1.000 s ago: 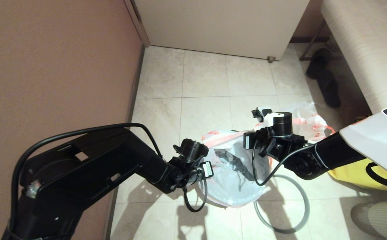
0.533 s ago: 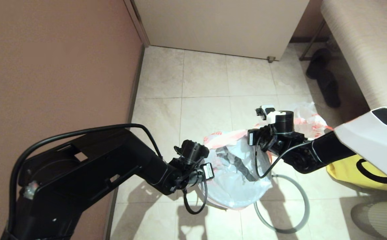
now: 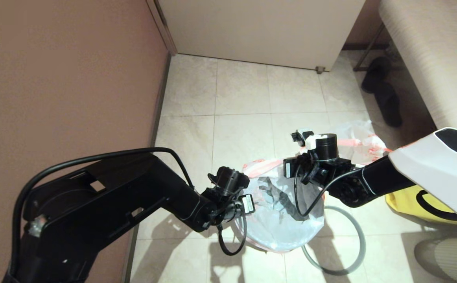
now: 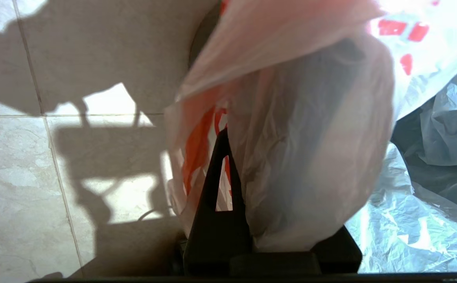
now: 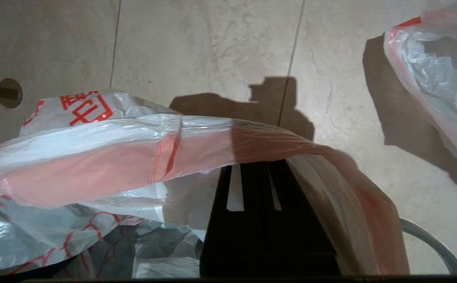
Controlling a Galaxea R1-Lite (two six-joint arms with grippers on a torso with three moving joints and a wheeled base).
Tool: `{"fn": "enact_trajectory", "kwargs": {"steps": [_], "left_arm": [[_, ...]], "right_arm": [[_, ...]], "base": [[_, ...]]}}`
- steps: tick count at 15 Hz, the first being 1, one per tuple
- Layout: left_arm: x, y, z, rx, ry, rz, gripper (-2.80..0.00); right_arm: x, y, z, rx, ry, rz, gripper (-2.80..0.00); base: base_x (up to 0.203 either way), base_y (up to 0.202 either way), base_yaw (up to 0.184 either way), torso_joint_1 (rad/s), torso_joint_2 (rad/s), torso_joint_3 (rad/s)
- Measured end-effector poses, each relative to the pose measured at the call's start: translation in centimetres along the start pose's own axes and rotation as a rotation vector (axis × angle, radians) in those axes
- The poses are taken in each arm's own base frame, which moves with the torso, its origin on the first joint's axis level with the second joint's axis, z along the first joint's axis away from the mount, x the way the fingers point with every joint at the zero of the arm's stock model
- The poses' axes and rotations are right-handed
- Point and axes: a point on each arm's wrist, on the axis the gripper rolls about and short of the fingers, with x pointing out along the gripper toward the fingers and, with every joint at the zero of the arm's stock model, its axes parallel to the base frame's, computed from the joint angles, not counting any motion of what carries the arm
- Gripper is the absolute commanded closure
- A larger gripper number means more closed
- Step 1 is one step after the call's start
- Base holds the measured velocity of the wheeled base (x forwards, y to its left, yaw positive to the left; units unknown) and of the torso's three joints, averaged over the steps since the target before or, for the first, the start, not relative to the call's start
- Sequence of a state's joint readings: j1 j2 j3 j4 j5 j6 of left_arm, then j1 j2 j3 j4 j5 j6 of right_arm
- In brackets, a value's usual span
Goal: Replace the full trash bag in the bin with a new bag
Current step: Put the new garbage bag on the trash can
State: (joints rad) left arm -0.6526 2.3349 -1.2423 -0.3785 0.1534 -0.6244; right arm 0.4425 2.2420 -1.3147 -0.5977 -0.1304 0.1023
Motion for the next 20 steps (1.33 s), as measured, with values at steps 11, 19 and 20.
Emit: {"fn": "enact_trajectory", "kwargs": {"steps": [11, 19, 20], "left_arm": [[-1.0, -1.1, -2.0, 0.108, -0.032, -0.099, 0.00], [-0.8, -0.8, -1.2, 0.090, -0.070, -0.095, 0.00], [-0.7, -0.5, -0.7, 0.079, -0.083, -0.090, 0.00]], "right_arm": [[1.6, 0.1, 1.8, -0.013, 0.024, 0.038, 0.00], [1.9, -1.0, 2.1, -0.007, 0.146, 0.039, 0.00], [1.4, -0.9, 2.8, -0.002, 0.127, 0.040, 0.00]], "base": [[0.000, 0.000, 0.000, 0.000, 0.00, 0.000], [0.000, 0.000, 0.000, 0.000, 0.00, 0.000], [0.000, 0.000, 0.000, 0.000, 0.00, 0.000]]}}
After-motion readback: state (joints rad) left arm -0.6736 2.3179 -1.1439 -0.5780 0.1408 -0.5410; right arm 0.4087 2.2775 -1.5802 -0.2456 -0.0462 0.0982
